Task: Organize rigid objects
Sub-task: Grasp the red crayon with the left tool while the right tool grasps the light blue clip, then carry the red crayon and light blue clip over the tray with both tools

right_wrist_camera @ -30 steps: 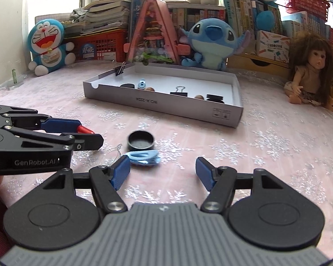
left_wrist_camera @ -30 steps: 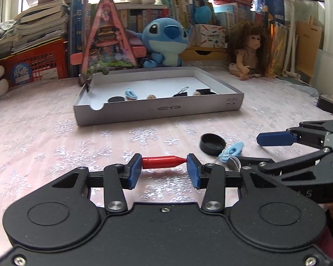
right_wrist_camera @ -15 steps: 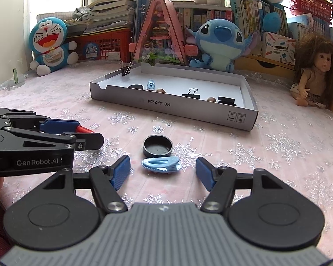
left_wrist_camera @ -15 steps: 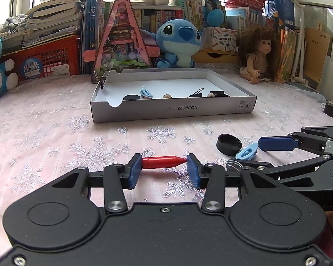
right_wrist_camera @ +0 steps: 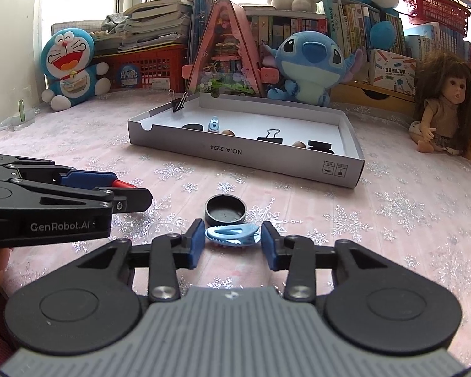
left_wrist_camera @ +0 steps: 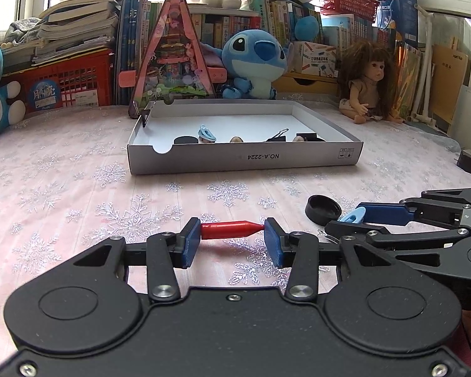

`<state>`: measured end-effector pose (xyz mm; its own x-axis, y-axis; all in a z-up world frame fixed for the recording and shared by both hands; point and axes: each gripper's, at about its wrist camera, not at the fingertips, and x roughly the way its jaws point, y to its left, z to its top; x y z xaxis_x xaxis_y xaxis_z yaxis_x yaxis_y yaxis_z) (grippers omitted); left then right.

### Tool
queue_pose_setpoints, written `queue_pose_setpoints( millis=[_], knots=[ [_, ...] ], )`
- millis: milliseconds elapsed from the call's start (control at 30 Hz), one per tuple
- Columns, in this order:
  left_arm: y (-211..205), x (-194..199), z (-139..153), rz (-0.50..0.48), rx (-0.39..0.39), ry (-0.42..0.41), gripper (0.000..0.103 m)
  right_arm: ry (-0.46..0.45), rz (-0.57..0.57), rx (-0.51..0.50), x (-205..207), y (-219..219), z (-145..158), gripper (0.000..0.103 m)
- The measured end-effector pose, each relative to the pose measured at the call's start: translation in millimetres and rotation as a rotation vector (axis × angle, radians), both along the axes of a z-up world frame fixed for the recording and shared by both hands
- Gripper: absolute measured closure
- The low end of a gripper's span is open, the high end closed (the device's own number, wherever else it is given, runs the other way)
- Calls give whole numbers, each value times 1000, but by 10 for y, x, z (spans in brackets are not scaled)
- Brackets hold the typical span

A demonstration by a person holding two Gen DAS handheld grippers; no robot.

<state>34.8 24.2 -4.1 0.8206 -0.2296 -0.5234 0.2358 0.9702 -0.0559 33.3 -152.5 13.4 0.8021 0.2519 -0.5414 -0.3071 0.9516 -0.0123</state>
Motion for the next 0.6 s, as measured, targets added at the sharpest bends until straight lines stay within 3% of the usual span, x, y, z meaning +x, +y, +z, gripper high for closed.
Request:
queue_pose_setpoints(
  millis=[600],
  knots=[
    [67,240,251,43,-23,-27,61,-39,-59,34,175,-253,227,58]
  ],
)
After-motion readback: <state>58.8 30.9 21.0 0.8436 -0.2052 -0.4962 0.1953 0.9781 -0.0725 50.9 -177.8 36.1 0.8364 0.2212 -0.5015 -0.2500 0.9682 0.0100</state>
